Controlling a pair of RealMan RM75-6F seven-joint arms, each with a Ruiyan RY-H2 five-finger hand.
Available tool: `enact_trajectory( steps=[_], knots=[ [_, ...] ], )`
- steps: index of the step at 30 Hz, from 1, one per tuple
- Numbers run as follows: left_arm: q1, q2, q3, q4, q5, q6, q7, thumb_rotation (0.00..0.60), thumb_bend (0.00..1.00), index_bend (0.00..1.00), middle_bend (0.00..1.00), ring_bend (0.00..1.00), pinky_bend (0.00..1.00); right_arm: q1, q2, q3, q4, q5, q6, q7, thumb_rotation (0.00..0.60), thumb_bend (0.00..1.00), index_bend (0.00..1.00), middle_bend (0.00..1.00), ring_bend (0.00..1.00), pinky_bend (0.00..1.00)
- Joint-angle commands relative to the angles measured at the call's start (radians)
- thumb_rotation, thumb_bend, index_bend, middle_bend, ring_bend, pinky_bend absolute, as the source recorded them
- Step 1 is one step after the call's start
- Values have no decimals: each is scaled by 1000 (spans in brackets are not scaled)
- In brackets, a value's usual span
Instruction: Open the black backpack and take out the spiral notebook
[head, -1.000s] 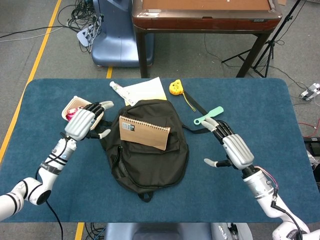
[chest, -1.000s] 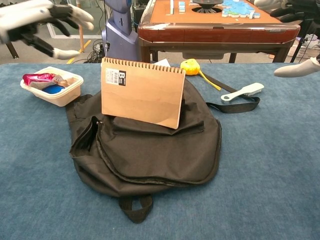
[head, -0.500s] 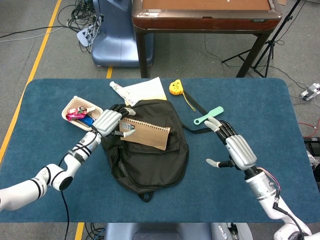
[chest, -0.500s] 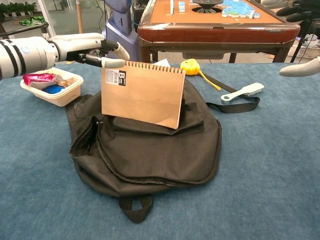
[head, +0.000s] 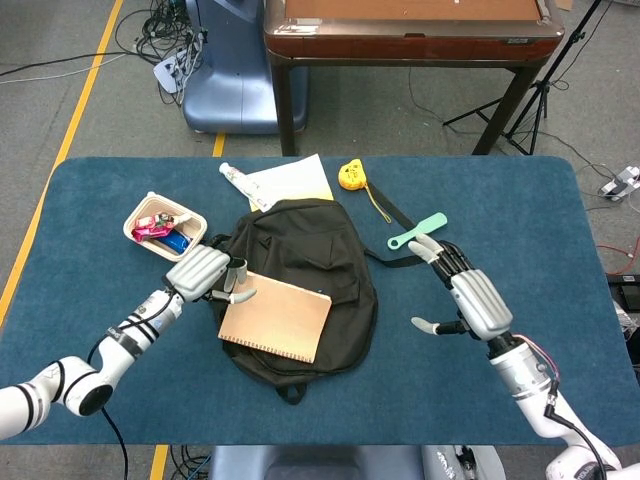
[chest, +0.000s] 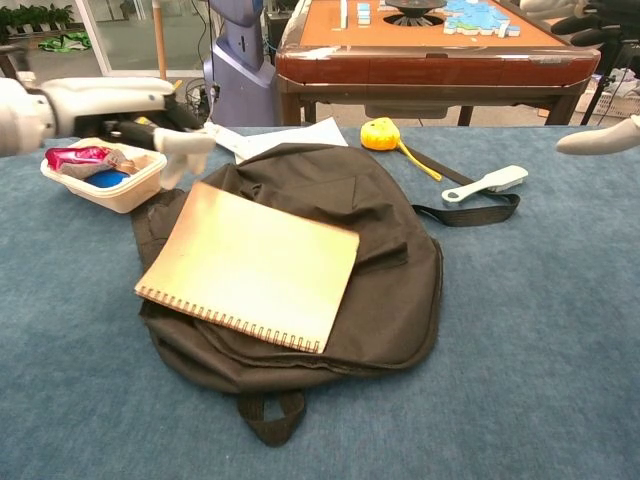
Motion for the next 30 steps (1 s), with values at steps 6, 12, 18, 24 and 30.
enact_trajectory(
  steps=[6, 12, 18, 24, 30],
  knots=[
    [135, 77, 13, -47, 15, 194, -6, 307, 171, 478, 547, 416, 73, -23, 56, -3, -18, 30, 3, -22, 600, 109, 0, 13, 0, 0],
    [256, 101, 25, -47, 11, 366, 28, 493, 171, 408, 450, 341, 83, -60, 113, -17, -20, 62, 22, -98, 600, 190, 0, 60, 0, 0],
    [395, 105, 55, -33, 19, 553, 116, 600, 171, 358, 385, 287, 84, -123, 103, -49, 20, 88, 79, -189, 600, 226, 0, 70, 0, 0],
    [516, 99, 97, -36, 38, 683, 176, 600, 171, 331, 357, 267, 84, -194, 89, -83, 48, 75, 162, -279, 600, 226, 0, 69, 0, 0],
    [608, 80, 145, -43, 84, 763, 223, 600, 171, 331, 356, 267, 84, -264, 82, -112, 39, 85, 216, -296, 600, 226, 0, 69, 0, 0]
  ],
)
